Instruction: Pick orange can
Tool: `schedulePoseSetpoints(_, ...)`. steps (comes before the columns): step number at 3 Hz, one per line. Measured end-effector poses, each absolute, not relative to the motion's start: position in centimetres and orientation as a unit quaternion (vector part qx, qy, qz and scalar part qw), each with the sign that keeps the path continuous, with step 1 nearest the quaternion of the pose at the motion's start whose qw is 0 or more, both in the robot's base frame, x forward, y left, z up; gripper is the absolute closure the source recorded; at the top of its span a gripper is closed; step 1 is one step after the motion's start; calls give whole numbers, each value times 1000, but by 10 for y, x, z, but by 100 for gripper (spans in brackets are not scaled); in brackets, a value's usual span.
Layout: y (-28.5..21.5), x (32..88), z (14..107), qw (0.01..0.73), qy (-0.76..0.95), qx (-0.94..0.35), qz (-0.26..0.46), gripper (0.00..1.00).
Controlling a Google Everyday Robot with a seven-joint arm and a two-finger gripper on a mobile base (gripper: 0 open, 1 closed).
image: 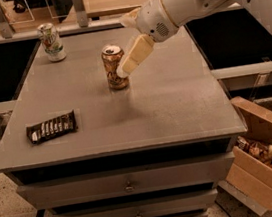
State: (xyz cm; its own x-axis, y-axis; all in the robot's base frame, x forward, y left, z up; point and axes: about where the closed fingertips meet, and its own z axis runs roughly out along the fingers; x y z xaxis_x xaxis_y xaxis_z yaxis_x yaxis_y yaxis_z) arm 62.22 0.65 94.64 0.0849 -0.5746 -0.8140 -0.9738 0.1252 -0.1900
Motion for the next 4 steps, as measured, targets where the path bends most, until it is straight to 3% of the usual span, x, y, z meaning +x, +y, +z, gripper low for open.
schedulePoseSetpoints(2, -4, 641, 925, 421, 633, -595, 263, 0)
schedulePoseSetpoints(4, 16, 649, 896, 432, 622, -581, 299, 0)
